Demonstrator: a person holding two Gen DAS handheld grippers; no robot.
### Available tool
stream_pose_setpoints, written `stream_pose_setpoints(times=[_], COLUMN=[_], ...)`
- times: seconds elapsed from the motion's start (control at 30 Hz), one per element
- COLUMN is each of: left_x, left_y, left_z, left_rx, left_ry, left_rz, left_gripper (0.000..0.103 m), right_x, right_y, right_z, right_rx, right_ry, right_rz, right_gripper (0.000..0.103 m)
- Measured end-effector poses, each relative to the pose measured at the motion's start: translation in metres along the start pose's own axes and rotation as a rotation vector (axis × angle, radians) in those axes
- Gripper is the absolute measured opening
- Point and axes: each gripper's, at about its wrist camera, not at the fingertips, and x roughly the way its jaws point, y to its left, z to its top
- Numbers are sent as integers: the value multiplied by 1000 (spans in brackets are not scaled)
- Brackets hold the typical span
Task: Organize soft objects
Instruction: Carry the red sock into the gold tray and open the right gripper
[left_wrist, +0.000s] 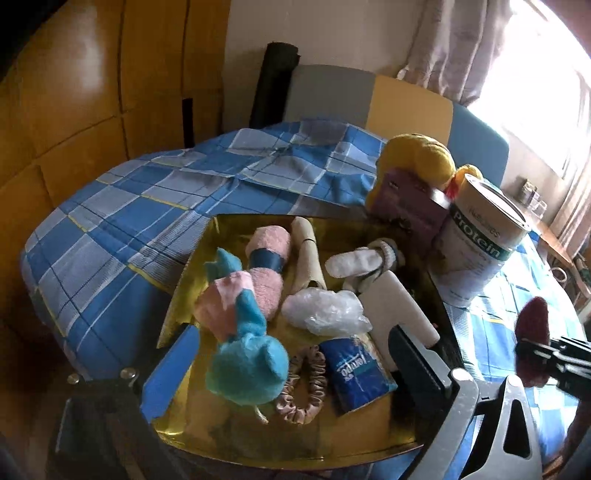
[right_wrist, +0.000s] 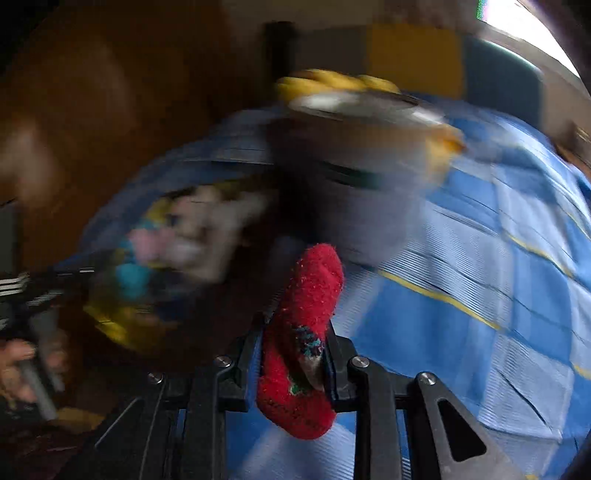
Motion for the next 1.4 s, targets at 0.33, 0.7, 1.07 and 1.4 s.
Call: stream_pose_setpoints(times=[0.33, 0.7, 1.07, 1.4], left_x=[-5, -4, -13, -27], left_y=[28, 37, 23, -4], left_z=[3, 2, 0, -10], left_rx=[-37, -48, -43, 6], left_ry=[-16, -18, -43, -72], left_rz=[96, 131, 98, 70], left_gripper=[103, 103, 103, 103], right_x=[63, 107, 38, 29], right_y=[103, 116, 99, 81], right_z=[17, -6, 4, 3], right_rx=[-193, -194, -60, 45], right_ry=[76, 185, -74, -156], right_rz=[229, 190, 26, -199], right_gripper=[26, 51, 66, 66])
